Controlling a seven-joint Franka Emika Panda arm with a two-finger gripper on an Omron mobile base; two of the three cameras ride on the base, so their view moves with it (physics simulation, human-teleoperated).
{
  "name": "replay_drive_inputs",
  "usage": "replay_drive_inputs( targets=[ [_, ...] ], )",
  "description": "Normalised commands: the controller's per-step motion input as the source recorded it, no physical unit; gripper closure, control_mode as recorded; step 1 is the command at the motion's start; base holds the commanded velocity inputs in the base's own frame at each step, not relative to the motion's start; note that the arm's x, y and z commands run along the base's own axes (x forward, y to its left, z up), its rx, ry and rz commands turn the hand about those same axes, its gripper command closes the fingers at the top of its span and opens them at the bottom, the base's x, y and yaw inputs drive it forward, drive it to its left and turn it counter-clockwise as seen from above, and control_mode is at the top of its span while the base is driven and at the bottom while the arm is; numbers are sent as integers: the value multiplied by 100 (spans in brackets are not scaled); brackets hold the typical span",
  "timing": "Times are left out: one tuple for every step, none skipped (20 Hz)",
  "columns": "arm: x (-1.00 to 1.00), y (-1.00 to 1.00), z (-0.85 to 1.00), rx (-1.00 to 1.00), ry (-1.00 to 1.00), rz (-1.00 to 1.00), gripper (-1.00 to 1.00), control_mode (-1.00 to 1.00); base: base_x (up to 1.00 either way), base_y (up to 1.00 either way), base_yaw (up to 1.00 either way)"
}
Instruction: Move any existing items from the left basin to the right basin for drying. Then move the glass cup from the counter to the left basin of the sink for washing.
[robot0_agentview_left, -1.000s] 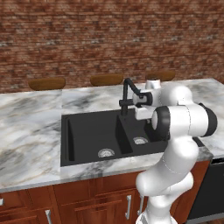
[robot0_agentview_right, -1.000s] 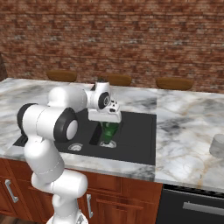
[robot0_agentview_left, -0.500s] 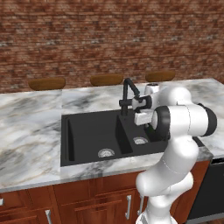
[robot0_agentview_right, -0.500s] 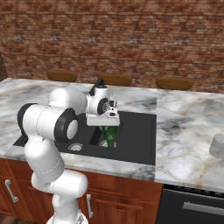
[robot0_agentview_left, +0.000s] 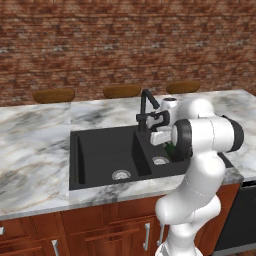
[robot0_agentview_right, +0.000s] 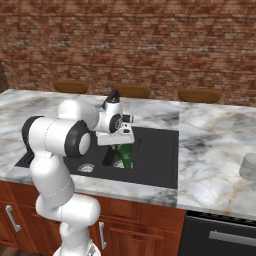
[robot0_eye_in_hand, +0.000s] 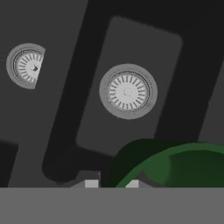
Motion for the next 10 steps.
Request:
replay_drive_inputs(
  targets=[
    [26, 14, -8, 1, 0, 5, 100, -100, 0, 0, 0],
    [31, 17, -8, 2, 0, 4, 100, -100, 0, 0, 0],
    [28, 22, -12, 1, 0, 4, 100, -100, 0, 0, 0],
    [26, 18, -12, 2, 0, 4, 100, -100, 0, 0, 0],
    [25, 12, -9, 2, 0, 4, 100, -100, 0, 0, 0],
    [23, 9, -12, 3, 0, 4, 100, -100, 0, 0, 0],
    [23, 8, -15, 3, 0, 5, 100, -100, 0, 0, 0],
    [25, 7, -14, 4, 0, 5, 100, -100, 0, 0, 0],
    [25, 9, -13, 4, 0, 4, 100, -100, 0, 0, 0],
    [24, 10, -15, 3, 0, 4, 100, -100, 0, 0, 0]
  ],
)
